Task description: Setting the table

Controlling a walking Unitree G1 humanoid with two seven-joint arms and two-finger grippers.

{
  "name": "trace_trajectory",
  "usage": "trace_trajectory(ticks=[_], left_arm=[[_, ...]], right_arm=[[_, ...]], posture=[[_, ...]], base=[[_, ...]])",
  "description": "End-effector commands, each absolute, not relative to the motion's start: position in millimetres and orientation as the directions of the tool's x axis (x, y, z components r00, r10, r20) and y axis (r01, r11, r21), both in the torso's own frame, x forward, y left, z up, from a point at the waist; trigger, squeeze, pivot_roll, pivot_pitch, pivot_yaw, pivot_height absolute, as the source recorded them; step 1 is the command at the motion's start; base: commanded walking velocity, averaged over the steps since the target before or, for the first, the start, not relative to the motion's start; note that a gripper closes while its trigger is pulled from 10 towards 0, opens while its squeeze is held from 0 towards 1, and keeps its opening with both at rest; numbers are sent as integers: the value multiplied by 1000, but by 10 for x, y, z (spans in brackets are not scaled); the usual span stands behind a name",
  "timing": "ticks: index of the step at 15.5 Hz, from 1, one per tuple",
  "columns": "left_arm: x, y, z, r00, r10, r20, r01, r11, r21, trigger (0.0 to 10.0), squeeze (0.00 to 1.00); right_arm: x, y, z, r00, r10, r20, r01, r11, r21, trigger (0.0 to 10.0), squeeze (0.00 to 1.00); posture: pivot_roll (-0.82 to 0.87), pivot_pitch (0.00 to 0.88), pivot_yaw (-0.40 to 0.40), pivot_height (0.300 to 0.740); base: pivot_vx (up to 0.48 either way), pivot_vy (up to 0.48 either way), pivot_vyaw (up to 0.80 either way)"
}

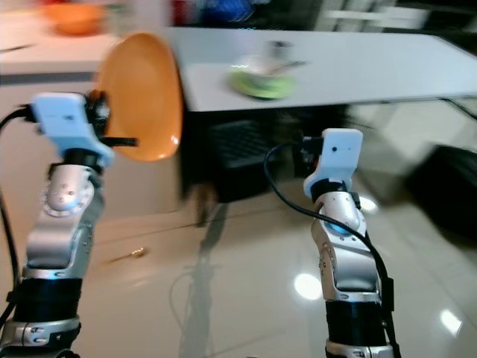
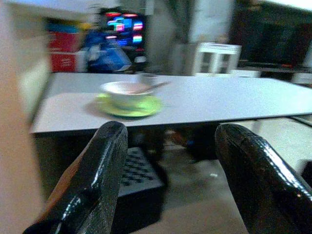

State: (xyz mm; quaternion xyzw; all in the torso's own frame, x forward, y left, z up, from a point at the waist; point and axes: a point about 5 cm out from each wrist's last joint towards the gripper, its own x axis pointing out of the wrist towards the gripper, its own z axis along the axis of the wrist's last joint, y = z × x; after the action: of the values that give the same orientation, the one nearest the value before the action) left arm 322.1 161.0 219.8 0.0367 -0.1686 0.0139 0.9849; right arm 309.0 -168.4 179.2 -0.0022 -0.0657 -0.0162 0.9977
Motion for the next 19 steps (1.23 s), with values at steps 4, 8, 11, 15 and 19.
trace_trajectory(ticks=[4, 8, 11, 15, 19], left_arm=[[3200, 1559, 2335, 915, -32, 403, 3, 998, 70, 10000, 0], [3216, 1550, 2329, 915, -41, 402, 13, 997, 72, 10000, 0], [3229, 1530, 2323, 914, -44, 403, 18, 997, 69, 10000, 0], [3226, 1516, 2289, 916, -52, 397, 24, 997, 74, 10000, 0], [3246, 1424, 2262, 917, -76, 391, 55, 996, 66, 10000, 0]], right_arm=[[3078, -1753, 1857, 987, -64, 148, 64, 998, 6, 10000, 0], [3062, -1805, 1859, 984, -91, 155, 92, 996, 3, 10000, 0], [3042, -1863, 1863, 980, -115, 161, 116, 993, 1, 10000, 0], [3037, -1873, 1837, 980, -125, 157, 126, 992, 1, 10000, 0], [3023, -1935, 1851, 978, -128, 164, 133, 991, -15, 10000, 0]], posture=[[9, 0, -61, 740], [-1, 0, -52, 740], [-4, 0, -50, 740], [3, 0, -56, 740], [-16, 0, -51, 740]], base=[[382, 0, -800], [451, 0, -800], [464, 0, -800], [464, 0, -800], [466, 0, -777]])
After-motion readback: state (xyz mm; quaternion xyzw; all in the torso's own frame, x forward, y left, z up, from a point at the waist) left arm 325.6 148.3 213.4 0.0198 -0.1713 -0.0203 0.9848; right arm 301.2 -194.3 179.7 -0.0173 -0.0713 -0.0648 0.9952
